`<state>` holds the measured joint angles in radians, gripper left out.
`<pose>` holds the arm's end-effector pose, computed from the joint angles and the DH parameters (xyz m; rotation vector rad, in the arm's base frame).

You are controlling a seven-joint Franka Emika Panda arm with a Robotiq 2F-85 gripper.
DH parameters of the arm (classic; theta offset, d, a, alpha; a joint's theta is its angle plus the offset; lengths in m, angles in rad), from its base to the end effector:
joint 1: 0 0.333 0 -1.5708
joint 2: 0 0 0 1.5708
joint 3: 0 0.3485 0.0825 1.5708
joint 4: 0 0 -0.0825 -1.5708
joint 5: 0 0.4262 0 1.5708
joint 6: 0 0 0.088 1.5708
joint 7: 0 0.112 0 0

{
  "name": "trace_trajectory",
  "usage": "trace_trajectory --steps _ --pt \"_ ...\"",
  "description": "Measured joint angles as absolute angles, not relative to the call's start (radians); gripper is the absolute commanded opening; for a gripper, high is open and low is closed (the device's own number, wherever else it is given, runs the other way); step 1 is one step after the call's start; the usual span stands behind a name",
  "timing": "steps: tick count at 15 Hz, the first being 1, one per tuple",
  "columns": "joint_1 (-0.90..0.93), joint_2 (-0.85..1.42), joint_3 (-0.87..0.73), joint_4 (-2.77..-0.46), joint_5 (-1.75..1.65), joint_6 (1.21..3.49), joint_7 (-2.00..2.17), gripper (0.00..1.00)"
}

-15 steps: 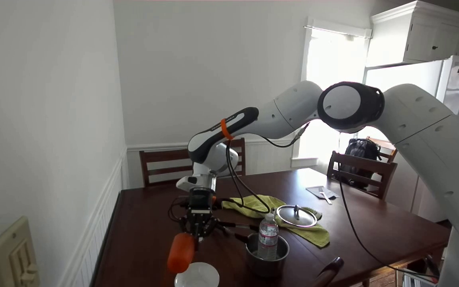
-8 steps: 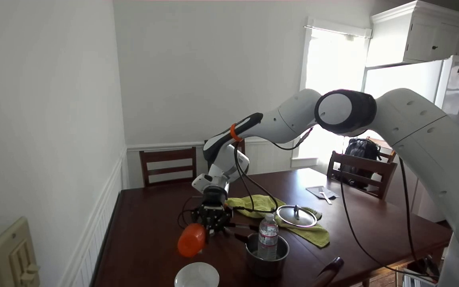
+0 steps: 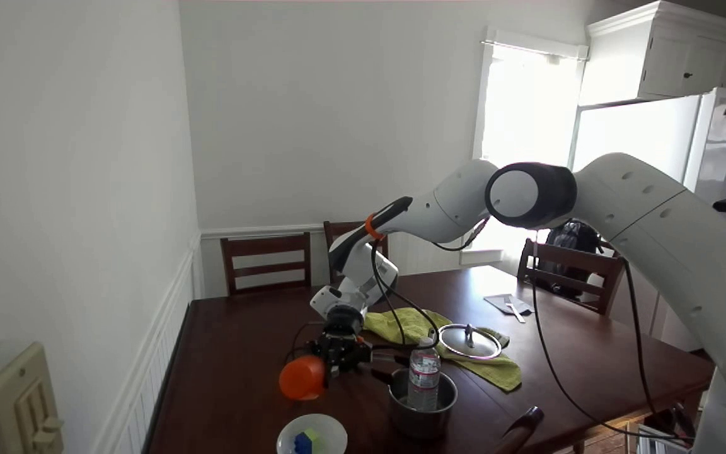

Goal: Pour the blocks out of the orange cup and into the white bowl then place the cup upright on the right side of the table

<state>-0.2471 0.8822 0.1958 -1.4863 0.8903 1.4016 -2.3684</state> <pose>0.6812 0.0419 0.1628 -0.9978 -1.5354 -0.7303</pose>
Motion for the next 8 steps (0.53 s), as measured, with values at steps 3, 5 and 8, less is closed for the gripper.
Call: trace_trajectory --steps 3,5,8 --pt "-0.214 0.806 0.146 -1.523 0.891 1.505 -2.373 0.02" --pt "-0.178 0.724 0.125 -1.574 0.889 1.580 -2.370 0.02" --pt "-0.097 0.617 0.108 -1.627 0.879 1.708 -2.325 0.02"
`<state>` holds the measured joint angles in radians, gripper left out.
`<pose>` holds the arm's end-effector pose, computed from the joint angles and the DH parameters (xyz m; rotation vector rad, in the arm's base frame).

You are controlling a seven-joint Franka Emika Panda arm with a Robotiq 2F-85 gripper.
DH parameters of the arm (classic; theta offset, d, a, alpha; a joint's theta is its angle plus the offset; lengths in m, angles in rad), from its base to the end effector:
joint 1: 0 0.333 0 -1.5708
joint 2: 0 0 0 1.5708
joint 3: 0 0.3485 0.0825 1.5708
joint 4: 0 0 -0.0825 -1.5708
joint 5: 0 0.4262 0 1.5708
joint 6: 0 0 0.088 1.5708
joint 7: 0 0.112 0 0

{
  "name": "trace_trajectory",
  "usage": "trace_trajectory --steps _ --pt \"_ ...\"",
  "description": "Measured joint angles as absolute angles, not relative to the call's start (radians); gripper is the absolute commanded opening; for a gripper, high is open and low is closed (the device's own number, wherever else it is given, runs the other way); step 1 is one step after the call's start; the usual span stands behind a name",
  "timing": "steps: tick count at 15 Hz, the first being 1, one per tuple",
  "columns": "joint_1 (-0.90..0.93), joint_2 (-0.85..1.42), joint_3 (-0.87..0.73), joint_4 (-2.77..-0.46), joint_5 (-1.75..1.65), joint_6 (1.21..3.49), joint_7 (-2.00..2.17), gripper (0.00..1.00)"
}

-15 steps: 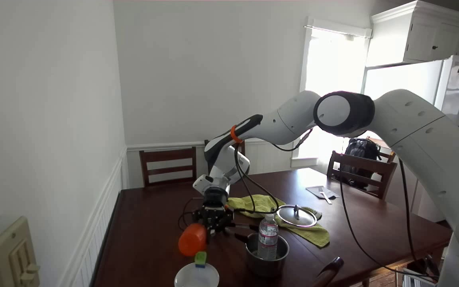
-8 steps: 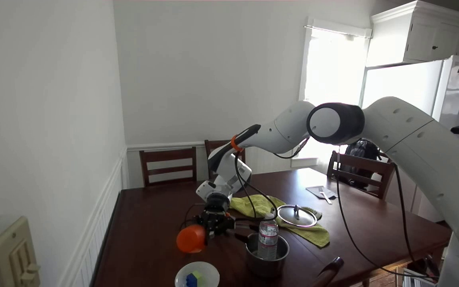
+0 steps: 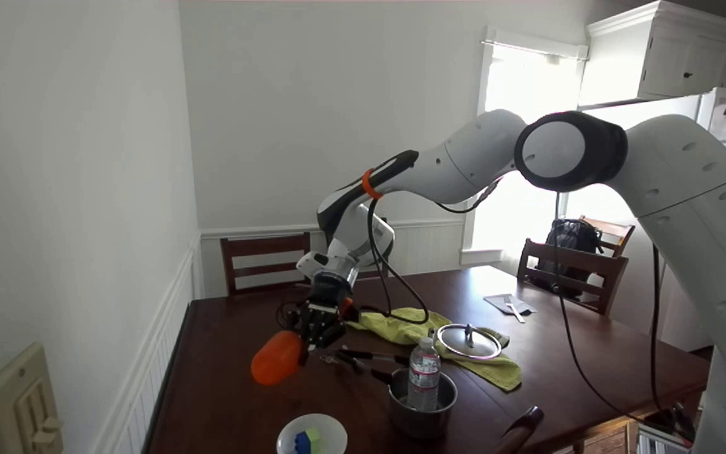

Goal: Pour the blocks out of the orange cup and into the white bowl then place the cup upright on the right side of the table

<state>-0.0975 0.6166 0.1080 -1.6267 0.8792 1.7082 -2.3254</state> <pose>0.6955 0.0743 0.2623 -1.2501 -1.8423 -0.7362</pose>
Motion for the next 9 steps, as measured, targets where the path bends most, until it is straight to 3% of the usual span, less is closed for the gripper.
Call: trace_trajectory --steps 9 --pt "0.016 0.449 0.074 -1.680 0.611 2.031 -2.144 0.02"
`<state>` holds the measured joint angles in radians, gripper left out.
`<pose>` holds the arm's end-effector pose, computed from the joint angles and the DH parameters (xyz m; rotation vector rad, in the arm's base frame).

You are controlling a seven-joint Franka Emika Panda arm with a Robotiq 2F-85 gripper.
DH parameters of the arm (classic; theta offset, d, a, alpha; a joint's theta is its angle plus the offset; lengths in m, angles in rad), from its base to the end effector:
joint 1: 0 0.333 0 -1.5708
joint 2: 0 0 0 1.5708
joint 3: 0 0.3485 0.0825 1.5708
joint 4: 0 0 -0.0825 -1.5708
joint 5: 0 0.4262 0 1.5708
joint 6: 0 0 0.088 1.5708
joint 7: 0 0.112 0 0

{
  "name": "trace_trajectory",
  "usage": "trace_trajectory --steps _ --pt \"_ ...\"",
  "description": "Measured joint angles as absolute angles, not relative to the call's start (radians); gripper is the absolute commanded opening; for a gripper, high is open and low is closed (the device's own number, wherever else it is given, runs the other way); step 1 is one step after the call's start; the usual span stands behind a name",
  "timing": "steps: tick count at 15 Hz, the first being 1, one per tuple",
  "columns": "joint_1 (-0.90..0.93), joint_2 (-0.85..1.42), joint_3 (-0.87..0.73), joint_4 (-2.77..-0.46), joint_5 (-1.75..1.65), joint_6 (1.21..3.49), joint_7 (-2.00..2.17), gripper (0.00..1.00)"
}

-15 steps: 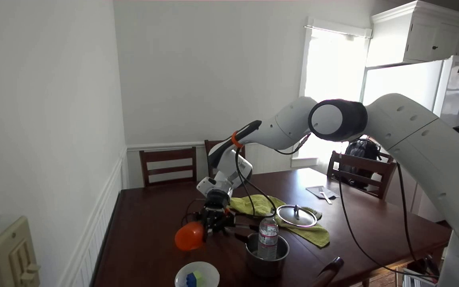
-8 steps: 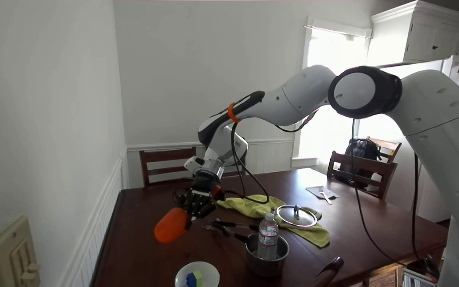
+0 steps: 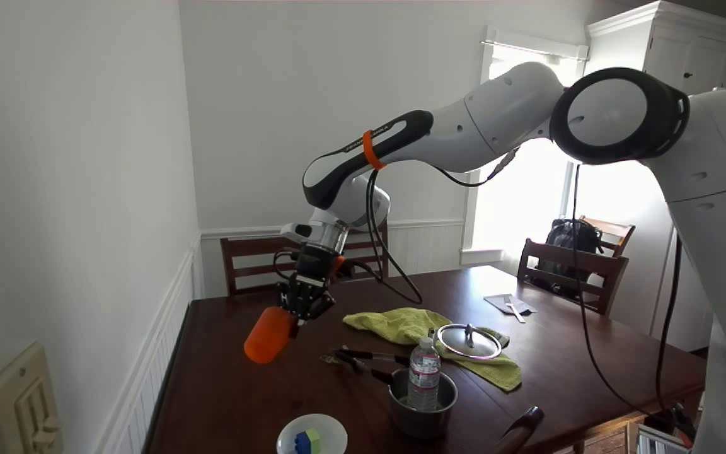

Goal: Pour the blocks out of the orange cup and into the white bowl then place the cup upright on the right side of the table

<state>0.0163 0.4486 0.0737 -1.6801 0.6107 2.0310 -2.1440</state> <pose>0.7079 0.0935 0.3468 -1.5490 -2.2172 -0.6014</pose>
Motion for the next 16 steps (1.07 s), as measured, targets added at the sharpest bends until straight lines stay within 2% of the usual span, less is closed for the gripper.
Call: trace_trajectory --steps 5,14,15,16 --pt "-0.023 0.352 0.036 -1.813 0.500 2.247 -2.089 0.02" --pt "-0.091 0.041 -0.039 -2.281 0.399 2.643 -1.850 0.02" --pt "-0.091 0.015 -0.047 -2.324 0.355 2.684 -1.789 0.08" --pt "-0.091 -0.004 -0.056 -2.358 0.299 2.719 -1.715 0.08"
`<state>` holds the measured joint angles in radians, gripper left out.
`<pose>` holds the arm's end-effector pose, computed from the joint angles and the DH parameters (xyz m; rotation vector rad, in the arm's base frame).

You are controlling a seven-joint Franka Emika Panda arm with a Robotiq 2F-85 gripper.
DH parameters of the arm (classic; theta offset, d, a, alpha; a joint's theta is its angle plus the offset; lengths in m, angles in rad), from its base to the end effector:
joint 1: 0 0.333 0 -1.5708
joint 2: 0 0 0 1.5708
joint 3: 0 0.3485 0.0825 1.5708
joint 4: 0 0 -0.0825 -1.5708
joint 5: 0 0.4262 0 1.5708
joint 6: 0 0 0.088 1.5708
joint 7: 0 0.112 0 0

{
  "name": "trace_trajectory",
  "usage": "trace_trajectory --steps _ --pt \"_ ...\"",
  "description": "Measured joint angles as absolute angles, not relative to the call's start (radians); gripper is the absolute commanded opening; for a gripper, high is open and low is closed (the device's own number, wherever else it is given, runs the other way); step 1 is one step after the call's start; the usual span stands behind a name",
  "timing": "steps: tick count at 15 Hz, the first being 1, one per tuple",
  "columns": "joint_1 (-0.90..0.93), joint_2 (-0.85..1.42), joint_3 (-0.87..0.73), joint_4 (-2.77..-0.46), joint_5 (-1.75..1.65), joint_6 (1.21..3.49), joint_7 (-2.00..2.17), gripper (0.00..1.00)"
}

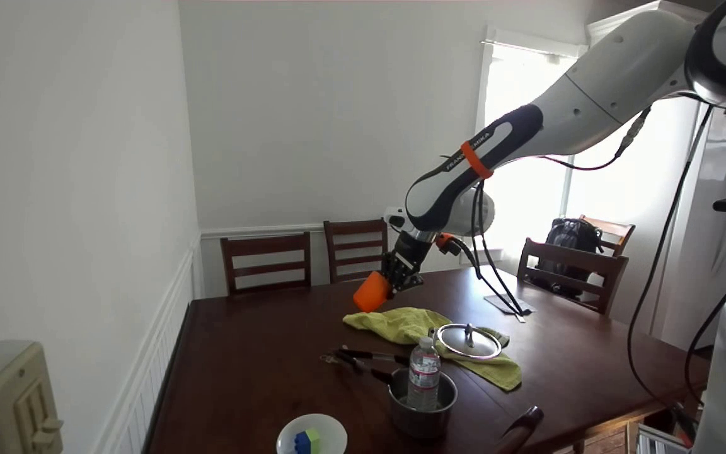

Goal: Pour the blocks out of the orange cup and into the white bowl then place the cup upright on the right side of the table

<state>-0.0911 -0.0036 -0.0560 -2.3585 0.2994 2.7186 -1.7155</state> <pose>0.5547 -0.0924 0.3648 2.3010 1.7810 0.5190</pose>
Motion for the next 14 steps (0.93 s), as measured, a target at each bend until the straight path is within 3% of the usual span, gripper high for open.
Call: trace_trajectory --steps 2,5,14 --pt "-0.091 -0.021 -0.066 -2.394 0.245 2.750 -1.639 0.02" --pt "-0.086 -0.010 -0.067 -2.388 0.260 2.739 -1.637 0.02" --pt "-0.194 0.113 -0.190 -2.055 0.070 2.207 -1.392 0.02"
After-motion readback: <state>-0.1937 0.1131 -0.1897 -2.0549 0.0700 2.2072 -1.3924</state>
